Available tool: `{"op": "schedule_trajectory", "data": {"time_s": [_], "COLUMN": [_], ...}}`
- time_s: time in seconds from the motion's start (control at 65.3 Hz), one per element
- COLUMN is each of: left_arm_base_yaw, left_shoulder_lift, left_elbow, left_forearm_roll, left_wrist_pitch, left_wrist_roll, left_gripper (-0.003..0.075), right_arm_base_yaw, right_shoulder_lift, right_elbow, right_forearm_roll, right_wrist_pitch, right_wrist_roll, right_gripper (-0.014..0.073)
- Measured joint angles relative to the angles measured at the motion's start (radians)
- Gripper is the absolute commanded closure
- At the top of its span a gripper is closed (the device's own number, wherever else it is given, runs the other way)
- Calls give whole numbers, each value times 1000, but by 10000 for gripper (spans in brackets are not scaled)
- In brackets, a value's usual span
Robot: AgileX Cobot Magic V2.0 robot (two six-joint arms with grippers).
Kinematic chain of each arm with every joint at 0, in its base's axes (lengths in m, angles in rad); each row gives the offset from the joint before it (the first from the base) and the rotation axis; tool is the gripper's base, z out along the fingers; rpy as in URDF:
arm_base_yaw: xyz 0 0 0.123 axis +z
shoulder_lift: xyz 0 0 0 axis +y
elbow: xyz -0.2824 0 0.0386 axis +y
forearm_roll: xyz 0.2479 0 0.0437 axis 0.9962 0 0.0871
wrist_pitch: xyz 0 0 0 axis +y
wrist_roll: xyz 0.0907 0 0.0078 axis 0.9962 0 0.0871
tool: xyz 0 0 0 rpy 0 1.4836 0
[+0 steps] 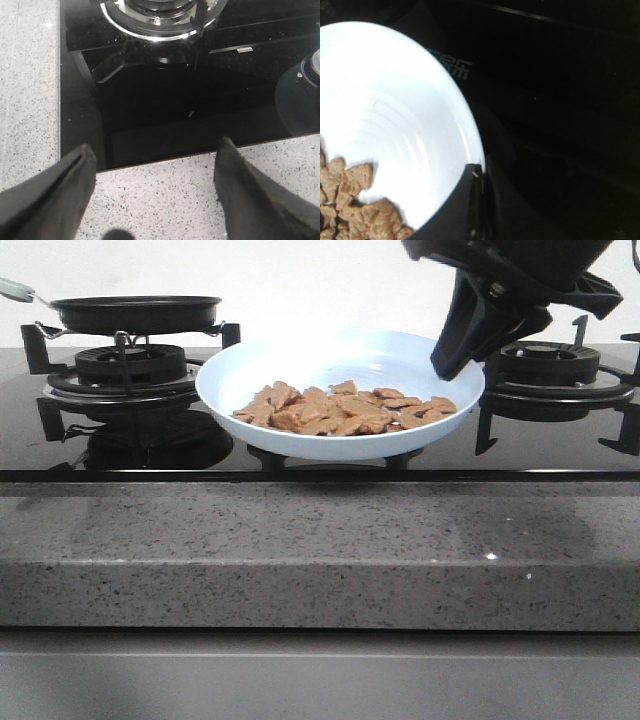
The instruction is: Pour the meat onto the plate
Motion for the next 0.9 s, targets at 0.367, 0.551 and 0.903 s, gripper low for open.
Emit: {"op": "schedule_trajectory", "data": {"time_s": [0.367,0.551,0.903], "left_arm_base_yaw": [0,0,0], "left_shoulder_lift": [0,0,0], "left_elbow": [0,0,0], "left_forearm_roll": [0,0,0], "left_wrist_pitch": [0,0,0], "left_wrist_roll": [-2,-2,-2], "left_gripper": [228,228,228], "right_arm_base_yaw": [0,0,-51], "right_shoulder_lift": [0,0,123], "right_elbow": [0,0,-191], "right_forearm_roll": [2,2,5], "right_wrist_pitch": [0,-6,56], "right_wrist_roll": [0,0,0], "right_gripper": [663,663,663]}}
